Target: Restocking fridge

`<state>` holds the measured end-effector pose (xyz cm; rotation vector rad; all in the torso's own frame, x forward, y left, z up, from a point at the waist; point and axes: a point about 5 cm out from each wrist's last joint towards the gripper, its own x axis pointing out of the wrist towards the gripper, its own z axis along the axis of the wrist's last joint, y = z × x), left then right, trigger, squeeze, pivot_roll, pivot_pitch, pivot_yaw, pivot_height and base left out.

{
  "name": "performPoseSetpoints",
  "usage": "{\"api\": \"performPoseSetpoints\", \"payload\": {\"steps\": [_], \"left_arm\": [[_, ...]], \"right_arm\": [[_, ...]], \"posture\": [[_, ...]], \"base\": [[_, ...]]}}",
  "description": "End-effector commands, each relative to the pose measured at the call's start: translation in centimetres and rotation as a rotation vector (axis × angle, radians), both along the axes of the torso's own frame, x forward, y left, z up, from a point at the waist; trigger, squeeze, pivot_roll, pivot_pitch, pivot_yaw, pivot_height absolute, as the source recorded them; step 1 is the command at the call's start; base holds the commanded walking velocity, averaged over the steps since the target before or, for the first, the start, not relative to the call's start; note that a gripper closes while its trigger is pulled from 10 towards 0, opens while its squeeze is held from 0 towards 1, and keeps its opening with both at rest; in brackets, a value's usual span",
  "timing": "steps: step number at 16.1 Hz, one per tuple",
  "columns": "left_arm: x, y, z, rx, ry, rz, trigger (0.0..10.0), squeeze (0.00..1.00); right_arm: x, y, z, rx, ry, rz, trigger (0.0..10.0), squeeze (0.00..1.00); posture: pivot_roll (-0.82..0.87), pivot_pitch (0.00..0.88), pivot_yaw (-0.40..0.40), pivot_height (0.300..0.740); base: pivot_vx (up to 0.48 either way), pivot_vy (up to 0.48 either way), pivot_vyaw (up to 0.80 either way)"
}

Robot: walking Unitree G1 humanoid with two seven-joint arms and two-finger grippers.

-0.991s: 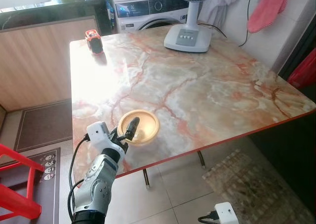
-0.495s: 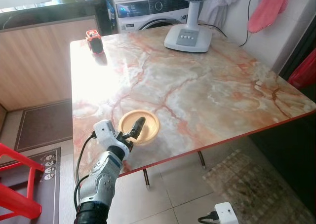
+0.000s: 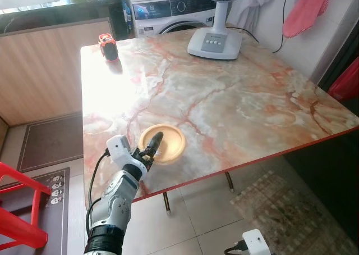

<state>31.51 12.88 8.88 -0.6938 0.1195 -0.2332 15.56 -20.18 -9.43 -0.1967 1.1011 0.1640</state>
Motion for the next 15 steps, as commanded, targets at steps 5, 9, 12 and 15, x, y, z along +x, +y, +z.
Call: {"api": "performPoseSetpoints", "payload": {"steps": [5,9,12,15], "left_arm": [[0.2,0.5,0.2,-0.016,-0.029,0.034,0.0,0.00],[0.3,0.7,0.9,-0.051,-0.073,0.054,0.0,0.00],[0.4,0.7,1.7,-0.095,-0.112,0.071,0.0,0.00],[0.4,0.8,3.0,-0.154,-0.163,0.078,0.0,0.00]], "right_arm": [[-0.1,-0.1,0.0,-0.006,0.012,0.009,10.0,0.00],[-0.1,-0.1,0.0,-0.008,0.010,0.009,10.0,0.00],[-0.2,-0.2,0.0,-0.008,0.007,-0.005,10.0,0.00],[-0.2,-0.2,-0.1,-0.008,0.007,-0.009,10.0,0.00]], "posture": [[0.01,0.037,0.004,0.740],[0.01,0.039,0.004,0.740],[0.01,0.039,0.003,0.740],[0.01,0.036,0.001,0.740]], "base": [[0.000,0.000,0.00],[0.000,0.000,0.00],[0.000,0.000,0.00],[0.000,0.000,0.00]]}}
